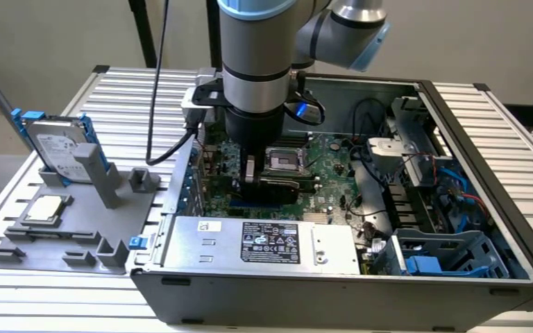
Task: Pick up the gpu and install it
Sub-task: 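Insert the gpu into the slot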
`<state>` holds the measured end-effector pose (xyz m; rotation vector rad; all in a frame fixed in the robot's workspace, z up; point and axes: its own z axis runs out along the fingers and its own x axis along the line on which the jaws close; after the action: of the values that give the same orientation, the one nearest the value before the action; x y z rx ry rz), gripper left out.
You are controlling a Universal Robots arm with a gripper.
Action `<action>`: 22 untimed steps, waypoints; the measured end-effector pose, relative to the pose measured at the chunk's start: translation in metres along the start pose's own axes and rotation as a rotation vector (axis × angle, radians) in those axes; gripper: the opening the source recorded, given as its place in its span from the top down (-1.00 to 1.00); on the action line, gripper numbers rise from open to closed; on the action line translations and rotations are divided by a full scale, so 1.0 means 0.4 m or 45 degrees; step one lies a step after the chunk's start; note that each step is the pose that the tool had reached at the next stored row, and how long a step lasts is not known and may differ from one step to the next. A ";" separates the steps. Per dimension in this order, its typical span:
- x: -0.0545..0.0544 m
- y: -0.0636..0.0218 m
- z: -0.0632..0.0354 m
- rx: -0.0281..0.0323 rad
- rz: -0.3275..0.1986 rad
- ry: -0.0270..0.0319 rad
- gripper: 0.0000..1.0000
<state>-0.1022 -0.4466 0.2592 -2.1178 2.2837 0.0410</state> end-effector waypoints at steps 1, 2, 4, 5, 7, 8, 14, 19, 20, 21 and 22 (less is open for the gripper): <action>0.000 0.000 0.000 -0.0001 0.000 0.0000 0.47; 0.000 0.000 0.000 0.0000 -0.001 0.0001 0.47; 0.000 0.001 0.000 -0.0002 -0.001 0.0006 0.47; 0.000 0.002 0.001 -0.0002 -0.001 0.0006 0.47; 0.000 0.002 0.004 -0.0001 -0.001 0.0002 0.47; 0.000 0.003 0.005 -0.0003 -0.001 0.0006 0.47; 0.001 0.004 0.015 -0.0005 -0.001 0.0009 0.47; 0.001 0.004 0.015 -0.0003 -0.001 0.0004 0.47; 0.001 0.004 0.014 -0.0001 -0.001 0.0000 0.47; 0.000 0.003 0.013 0.0010 -0.002 -0.0012 0.47; -0.001 0.003 0.011 0.0010 -0.002 -0.0023 0.47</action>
<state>-0.1034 -0.4459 0.2547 -2.1184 2.2805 0.0420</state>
